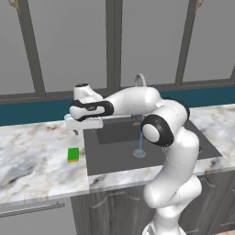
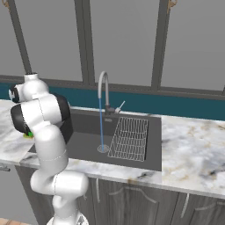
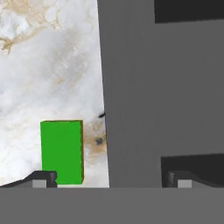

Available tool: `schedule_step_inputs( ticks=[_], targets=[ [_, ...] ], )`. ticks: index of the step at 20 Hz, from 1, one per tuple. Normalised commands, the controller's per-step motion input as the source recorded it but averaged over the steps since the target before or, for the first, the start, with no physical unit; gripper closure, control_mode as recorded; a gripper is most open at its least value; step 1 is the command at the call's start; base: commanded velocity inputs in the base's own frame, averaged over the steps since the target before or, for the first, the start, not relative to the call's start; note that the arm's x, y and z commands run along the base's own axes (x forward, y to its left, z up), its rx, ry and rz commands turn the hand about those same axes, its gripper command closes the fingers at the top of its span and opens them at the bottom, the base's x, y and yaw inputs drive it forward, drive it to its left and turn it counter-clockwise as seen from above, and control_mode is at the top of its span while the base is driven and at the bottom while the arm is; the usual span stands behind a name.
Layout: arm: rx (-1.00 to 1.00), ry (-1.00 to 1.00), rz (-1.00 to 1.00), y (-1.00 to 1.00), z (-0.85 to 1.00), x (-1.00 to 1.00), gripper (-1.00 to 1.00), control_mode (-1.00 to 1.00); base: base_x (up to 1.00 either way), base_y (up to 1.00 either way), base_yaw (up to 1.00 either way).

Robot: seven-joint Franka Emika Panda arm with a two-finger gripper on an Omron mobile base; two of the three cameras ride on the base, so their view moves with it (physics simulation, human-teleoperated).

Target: Soak the sponge with water for a few seconds and then drop it inside the sink.

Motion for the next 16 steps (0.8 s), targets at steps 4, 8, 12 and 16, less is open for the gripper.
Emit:
schedule_step_inputs(
  ticks=[4, 8, 12, 16],
  targets=[
    [0.00, 0.00, -0.01, 0.18, -0.14, 0.00, -1.00, -1.00, 0.00, 0.00, 0.00],
    [0.00, 0.00, 0.00, 0.22, -0.24, 0.00, -1.00, -1.00, 0.00, 0.00, 0.00],
    [0.00, 0.00, 0.00, 0.20, -0.23, 0.00, -1.00, -1.00, 0.00, 0.00, 0.00],
    [0.00, 0.00, 0.00, 0.20, -0.23, 0.08, -1.00, -1.00, 0.00, 0.00, 0.00]
  ],
)
